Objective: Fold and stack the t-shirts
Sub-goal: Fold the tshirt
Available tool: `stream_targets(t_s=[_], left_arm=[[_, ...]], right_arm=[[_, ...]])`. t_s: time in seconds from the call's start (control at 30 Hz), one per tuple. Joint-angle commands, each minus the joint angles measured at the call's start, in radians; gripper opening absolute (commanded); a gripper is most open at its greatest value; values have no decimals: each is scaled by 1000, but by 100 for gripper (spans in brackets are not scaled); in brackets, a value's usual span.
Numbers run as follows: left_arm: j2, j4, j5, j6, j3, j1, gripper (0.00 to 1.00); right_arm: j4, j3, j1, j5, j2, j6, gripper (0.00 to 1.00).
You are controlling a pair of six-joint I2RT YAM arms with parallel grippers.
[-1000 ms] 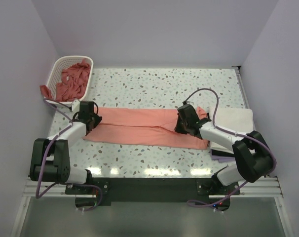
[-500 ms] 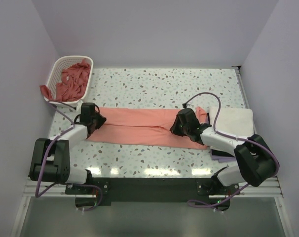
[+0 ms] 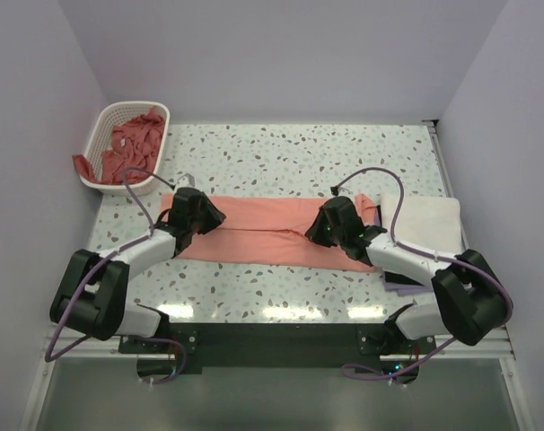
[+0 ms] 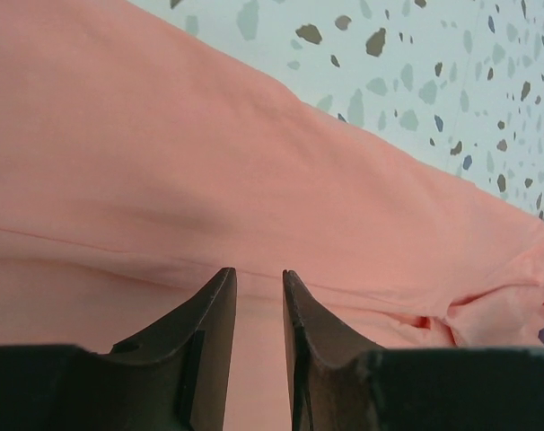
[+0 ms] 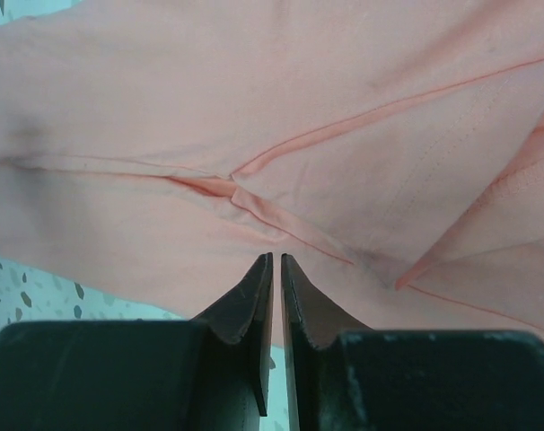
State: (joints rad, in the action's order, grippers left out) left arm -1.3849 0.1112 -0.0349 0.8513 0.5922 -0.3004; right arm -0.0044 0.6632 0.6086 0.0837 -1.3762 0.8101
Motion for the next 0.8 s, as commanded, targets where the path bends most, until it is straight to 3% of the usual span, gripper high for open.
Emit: stream_targets(t_s=[0.0, 0.1, 0.27, 0.5, 0.77], left_arm=[[6, 59, 7, -40, 47, -52, 32], [-20, 82, 10, -76, 78, -133, 35], [-88, 96, -20, -121, 158, -294, 40], [-276, 24, -127, -214, 400, -500, 45], [-497, -209, -307, -270, 685, -698, 50]], right_arm=[[29, 27, 8, 13, 37, 23, 11], [-58, 39, 6, 101, 89, 5, 14], [-221, 61, -42, 214, 201, -61, 29], [-353, 70, -372, 10, 290, -184, 37], [-390, 111, -556, -157, 287, -236, 38]])
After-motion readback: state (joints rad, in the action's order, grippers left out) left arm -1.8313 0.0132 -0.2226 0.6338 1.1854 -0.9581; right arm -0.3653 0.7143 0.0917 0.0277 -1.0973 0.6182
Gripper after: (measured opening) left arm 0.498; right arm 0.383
